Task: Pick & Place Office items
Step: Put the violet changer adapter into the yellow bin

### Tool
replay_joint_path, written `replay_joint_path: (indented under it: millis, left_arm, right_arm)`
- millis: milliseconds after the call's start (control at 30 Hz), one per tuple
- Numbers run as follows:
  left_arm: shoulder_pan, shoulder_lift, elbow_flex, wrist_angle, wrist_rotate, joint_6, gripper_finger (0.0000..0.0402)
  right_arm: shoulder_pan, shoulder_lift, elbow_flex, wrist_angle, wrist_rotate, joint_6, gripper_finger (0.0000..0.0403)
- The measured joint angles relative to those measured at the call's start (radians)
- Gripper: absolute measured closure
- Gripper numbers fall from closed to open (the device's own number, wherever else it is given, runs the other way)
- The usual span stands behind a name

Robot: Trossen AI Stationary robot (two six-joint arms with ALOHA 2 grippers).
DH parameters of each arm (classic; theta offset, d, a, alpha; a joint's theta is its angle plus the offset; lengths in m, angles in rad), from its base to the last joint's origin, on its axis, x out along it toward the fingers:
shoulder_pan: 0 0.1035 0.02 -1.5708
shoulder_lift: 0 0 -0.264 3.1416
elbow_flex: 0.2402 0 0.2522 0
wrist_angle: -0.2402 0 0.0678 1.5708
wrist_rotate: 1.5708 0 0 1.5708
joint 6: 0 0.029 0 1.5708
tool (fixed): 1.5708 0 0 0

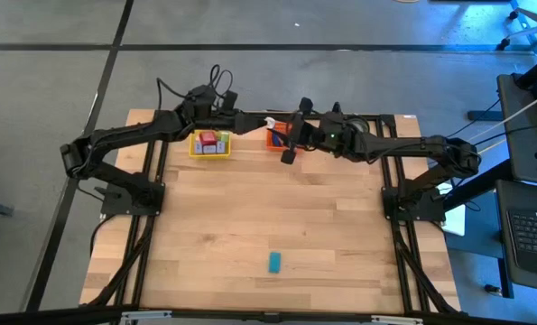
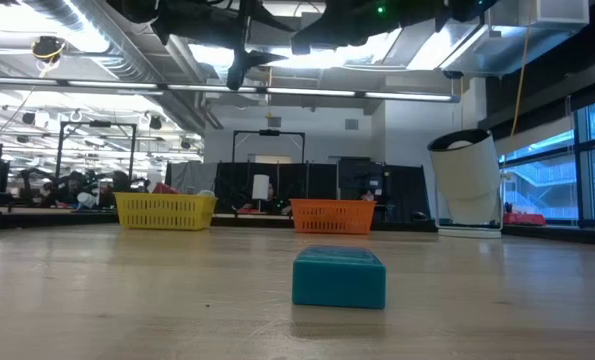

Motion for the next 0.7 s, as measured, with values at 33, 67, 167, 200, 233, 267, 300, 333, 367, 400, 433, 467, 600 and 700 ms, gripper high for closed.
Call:
replay_joint_path:
  millis: [33, 67, 167, 200, 233, 267, 300, 333, 367, 400, 433, 467, 600, 700]
  left_arm:
    - [0.000, -0.001, 0.000, 0.003, 0.004, -0.006, 0.0199]
    - [0.000, -0.001, 0.000, 0.003, 0.005, -0.012, 0.0199]
    - [0.000, -0.002, 0.001, 0.006, 0.006, -0.047, 0.0196]
    - [0.000, -0.002, 0.001, 0.007, 0.006, -0.063, 0.0195]
    - [0.000, -0.002, 0.002, 0.009, 0.010, -0.079, 0.0194]
    - [0.000, -0.002, 0.002, 0.012, 0.018, -0.098, 0.0193]
    - [0.001, -0.002, 0.002, 0.020, 0.033, -0.117, 0.0192]
    - [0.004, -0.002, 0.002, 0.030, 0.052, -0.135, 0.0192]
    - [0.007, -0.002, 0.002, 0.045, 0.067, -0.152, 0.0192]
    - [0.008, -0.002, 0.002, 0.060, 0.077, -0.169, 0.0192]
    - [0.008, -0.002, 0.002, 0.076, 0.083, -0.181, 0.0192]
    - [0.008, -0.002, 0.002, 0.089, 0.087, -0.192, 0.0192]
    - [0.009, 0.001, 0.000, 0.140, 0.109, -0.207, 0.0192]
    - [0.007, 0.002, -0.001, 0.160, 0.113, -0.224, 0.0192]
  right_arm:
    - [-0.004, 0.000, 0.000, 0.005, -0.017, 0.004, 0.0270]
    - [-0.008, 0.000, 0.000, 0.012, -0.032, 0.011, 0.0270]
    - [-0.015, 0.000, -0.001, 0.030, -0.059, 0.024, 0.0271]
    - [-0.016, 0.000, -0.001, 0.036, -0.060, 0.023, 0.0271]
    - [-0.016, 0.000, -0.002, 0.042, -0.060, 0.022, 0.0271]
    - [-0.016, 0.000, -0.002, 0.049, -0.063, 0.022, 0.0271]
    - [-0.016, 0.000, -0.002, 0.060, -0.068, 0.021, 0.0271]
    - [-0.016, 0.000, -0.002, 0.072, -0.079, 0.020, 0.0271]
    - [-0.018, 0.000, -0.002, 0.084, -0.093, 0.019, 0.0271]
    - [-0.021, 0.000, -0.002, 0.100, -0.108, 0.019, 0.0271]
    - [-0.022, 0.000, -0.002, 0.115, -0.122, 0.021, 0.0271]
    - [-0.022, 0.000, -0.002, 0.123, -0.128, 0.023, 0.0271]
    - [-0.022, -0.001, -0.002, 0.133, -0.128, 0.026, 0.0270]
    - [-0.022, -0.002, -0.001, 0.144, -0.131, 0.026, 0.0270]
